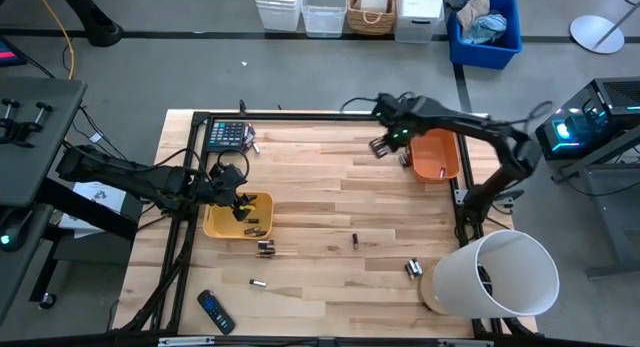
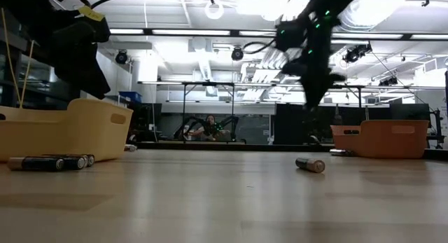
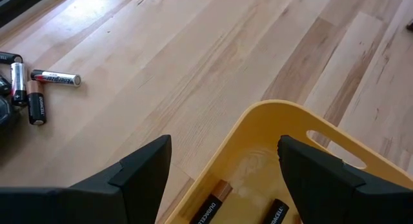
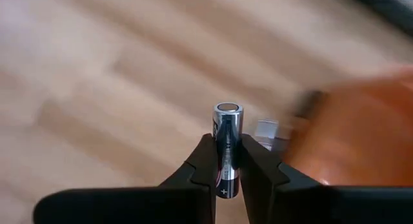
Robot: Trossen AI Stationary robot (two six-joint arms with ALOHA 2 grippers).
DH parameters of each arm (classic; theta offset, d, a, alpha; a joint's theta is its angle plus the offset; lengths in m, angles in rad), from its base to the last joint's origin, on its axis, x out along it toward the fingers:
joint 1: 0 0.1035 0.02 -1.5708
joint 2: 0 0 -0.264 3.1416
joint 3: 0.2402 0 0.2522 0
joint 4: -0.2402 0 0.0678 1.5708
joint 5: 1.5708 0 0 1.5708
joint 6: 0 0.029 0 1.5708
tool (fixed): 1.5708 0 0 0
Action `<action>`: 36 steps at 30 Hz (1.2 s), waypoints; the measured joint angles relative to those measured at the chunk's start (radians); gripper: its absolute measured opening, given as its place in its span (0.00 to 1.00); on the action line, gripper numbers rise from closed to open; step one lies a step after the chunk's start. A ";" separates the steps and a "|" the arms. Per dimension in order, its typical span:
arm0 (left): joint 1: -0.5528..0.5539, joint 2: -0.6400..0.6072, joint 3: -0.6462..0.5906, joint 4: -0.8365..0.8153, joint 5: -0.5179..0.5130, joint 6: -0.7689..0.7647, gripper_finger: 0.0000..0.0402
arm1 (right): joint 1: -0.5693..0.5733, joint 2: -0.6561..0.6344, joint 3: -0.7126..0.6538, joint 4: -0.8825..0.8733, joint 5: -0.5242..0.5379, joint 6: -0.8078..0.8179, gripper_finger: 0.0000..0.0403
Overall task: Sort batteries
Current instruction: Put the silver battery into the orange bin
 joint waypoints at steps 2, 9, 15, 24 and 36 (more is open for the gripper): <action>0.000 0.000 0.000 0.000 -0.001 0.000 0.67 | -0.030 -0.045 -0.021 -0.063 0.096 0.052 0.09; 0.000 0.000 0.000 0.000 -0.011 0.000 0.67 | -0.125 -0.088 -0.180 -0.179 0.165 0.200 0.09; 0.000 0.000 0.000 0.000 -0.011 0.000 0.67 | -0.127 -0.090 -0.270 -0.164 0.156 0.224 0.23; 0.000 0.000 0.000 0.000 -0.013 0.062 0.67 | -0.063 -0.208 -0.151 -0.241 0.109 0.139 0.56; 0.000 0.000 0.000 0.000 -0.013 0.061 0.67 | 0.450 -0.243 -0.122 -0.059 -0.488 0.178 0.48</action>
